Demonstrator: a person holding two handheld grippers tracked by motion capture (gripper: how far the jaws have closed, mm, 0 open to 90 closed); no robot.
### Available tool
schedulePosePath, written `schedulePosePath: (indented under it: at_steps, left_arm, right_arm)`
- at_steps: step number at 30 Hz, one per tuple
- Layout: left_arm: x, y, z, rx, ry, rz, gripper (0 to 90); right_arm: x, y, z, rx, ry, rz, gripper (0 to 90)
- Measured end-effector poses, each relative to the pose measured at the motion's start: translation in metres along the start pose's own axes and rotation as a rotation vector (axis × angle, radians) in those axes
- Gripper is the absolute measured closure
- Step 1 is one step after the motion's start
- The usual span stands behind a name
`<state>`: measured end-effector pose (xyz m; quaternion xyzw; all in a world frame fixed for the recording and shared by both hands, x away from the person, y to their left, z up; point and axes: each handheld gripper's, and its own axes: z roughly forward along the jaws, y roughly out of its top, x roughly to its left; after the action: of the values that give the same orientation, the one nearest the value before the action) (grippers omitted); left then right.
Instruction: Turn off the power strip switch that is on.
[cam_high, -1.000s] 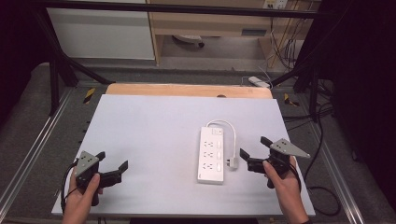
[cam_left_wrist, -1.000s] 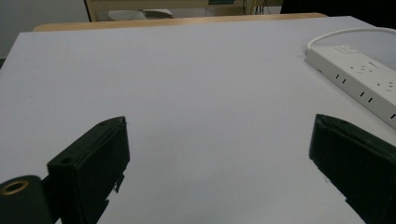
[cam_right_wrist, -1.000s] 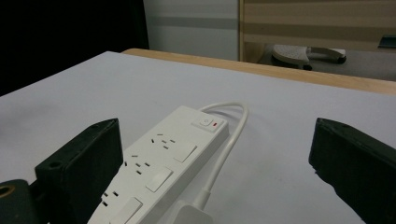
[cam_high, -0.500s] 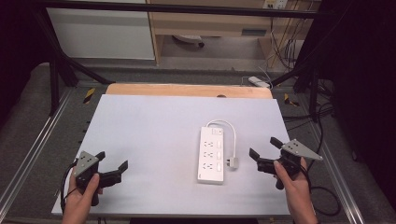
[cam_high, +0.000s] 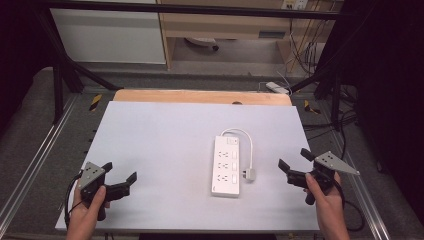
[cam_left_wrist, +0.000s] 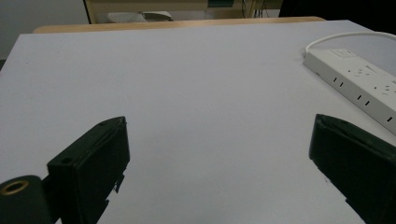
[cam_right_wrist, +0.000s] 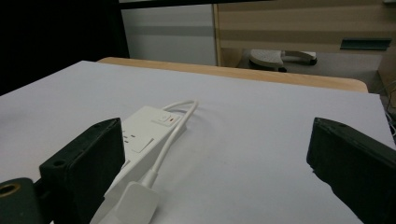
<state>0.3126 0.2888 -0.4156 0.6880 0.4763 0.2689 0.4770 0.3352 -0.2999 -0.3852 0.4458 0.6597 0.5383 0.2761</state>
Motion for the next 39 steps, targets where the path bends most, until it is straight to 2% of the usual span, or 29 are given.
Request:
schedulePosePath:
  at_steps: [12,23,30,39]
  left_arm:
    - [0.0,0.0,0.0,-0.001,0.001,-0.001,5.4]
    - [0.0,0.0,0.0,-0.001,0.0,0.0,5.4]
    - [0.0,0.0,0.0,-0.003,0.001,-0.002,5.4]
    - [-0.001,0.0,0.0,-0.004,0.0,-0.003,5.4]
  right_arm:
    - [-0.017,-0.008,-0.012,0.001,-0.031,0.004,4.6]
    - [-0.024,-0.019,-0.015,0.03,-0.04,-0.005,4.1]
    - [-0.029,-0.027,-0.012,0.063,-0.039,0.001,4.1]
    - [-0.031,-0.036,-0.007,0.099,-0.012,0.005,4.2]
